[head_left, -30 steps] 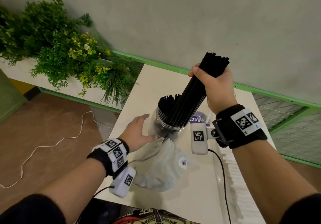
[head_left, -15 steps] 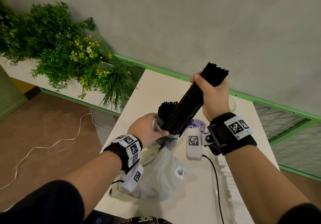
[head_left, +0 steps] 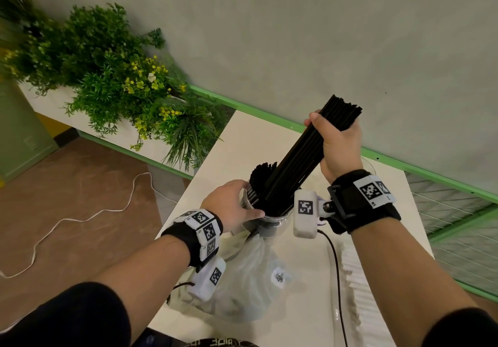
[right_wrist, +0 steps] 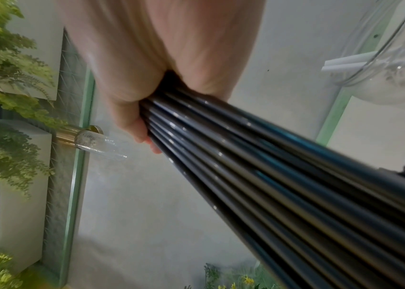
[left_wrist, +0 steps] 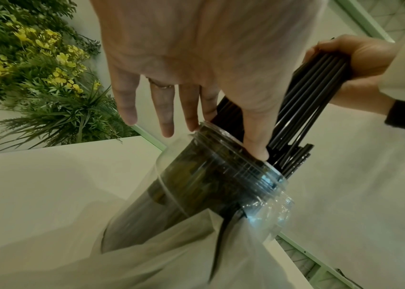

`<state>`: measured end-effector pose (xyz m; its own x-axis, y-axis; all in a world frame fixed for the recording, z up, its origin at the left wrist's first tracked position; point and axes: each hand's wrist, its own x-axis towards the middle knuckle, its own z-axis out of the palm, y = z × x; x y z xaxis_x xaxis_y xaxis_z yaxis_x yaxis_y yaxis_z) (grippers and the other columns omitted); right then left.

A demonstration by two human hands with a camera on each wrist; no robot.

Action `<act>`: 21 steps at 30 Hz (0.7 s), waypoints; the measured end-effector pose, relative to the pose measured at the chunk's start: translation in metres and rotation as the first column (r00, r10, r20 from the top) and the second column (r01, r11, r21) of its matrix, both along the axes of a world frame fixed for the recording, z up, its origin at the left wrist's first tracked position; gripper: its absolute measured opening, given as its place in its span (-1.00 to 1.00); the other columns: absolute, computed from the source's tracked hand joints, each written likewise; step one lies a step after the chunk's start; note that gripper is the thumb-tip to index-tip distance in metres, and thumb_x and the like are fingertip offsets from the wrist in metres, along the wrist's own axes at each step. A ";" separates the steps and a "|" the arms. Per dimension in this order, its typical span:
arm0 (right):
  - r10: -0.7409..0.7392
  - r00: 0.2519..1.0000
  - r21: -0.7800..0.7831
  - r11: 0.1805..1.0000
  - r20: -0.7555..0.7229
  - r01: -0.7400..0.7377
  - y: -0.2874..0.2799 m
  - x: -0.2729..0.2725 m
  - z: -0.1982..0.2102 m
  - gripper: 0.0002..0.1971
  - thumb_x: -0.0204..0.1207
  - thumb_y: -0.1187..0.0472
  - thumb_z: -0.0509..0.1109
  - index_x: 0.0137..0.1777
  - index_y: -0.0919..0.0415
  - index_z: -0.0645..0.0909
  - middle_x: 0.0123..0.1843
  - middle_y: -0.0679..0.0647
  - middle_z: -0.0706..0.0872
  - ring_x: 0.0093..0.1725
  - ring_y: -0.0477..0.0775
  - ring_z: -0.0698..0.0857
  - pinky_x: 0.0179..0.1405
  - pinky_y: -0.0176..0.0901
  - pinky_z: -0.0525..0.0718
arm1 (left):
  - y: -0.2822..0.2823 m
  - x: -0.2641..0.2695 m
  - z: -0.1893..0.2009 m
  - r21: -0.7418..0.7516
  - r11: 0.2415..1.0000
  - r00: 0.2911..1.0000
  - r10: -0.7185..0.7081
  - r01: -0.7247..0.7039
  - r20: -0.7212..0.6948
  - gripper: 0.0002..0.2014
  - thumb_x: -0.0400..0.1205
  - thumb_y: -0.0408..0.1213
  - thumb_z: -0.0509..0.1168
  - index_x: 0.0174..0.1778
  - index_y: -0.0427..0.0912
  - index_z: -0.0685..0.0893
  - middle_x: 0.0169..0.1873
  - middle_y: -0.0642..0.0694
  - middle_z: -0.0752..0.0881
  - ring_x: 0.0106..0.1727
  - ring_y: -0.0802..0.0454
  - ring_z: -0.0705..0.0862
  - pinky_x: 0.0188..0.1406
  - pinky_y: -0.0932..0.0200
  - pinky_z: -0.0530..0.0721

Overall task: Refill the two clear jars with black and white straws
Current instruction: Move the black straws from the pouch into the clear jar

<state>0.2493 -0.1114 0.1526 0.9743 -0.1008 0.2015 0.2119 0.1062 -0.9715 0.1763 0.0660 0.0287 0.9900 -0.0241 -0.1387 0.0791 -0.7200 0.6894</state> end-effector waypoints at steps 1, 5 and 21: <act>0.009 1.000 -0.007 1.000 -0.004 -0.009 -0.001 0.002 0.001 -0.72 0.49 0.39 0.45 0.15 0.41 0.50 -0.23 0.09 0.73 -0.11 0.11 0.70 0.01 0.11 0.69 | 0.000 0.000 0.000 0.006 1.000 1.000 0.000 0.000 -0.003 -0.32 0.37 0.20 0.47 0.37 0.07 0.46 0.32 0.10 0.58 0.28 0.03 0.58 0.17 0.08 0.58; 0.018 1.000 -0.026 0.999 -0.008 -0.019 -0.001 0.006 -0.002 -0.62 0.48 0.36 0.46 0.20 0.55 0.47 -0.21 0.14 0.72 -0.13 0.11 0.70 -0.05 0.07 0.69 | 0.001 0.001 0.002 0.051 0.999 1.000 -0.003 0.003 0.001 -0.31 0.34 0.24 0.46 0.36 0.11 0.47 0.33 0.13 0.58 0.28 0.07 0.60 0.16 0.06 0.61; 0.069 0.997 -0.558 0.826 -0.043 -0.081 0.005 -0.053 -0.101 -0.52 0.23 -0.18 0.58 0.09 -0.12 0.52 0.13 -0.09 0.63 0.22 0.01 0.61 0.27 0.13 0.61 | 0.010 0.007 0.007 -0.032 0.999 0.999 -0.034 0.034 0.012 -0.52 0.59 0.05 0.31 0.40 0.05 0.39 0.26 0.11 0.65 0.17 0.06 0.66 0.17 0.06 0.61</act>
<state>0.1959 -0.1065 0.0516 0.9787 0.0968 0.1813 0.2055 -0.4409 -0.8737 0.1837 0.0764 0.0362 0.9901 -0.0623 -0.1259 0.0467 -0.6994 0.7132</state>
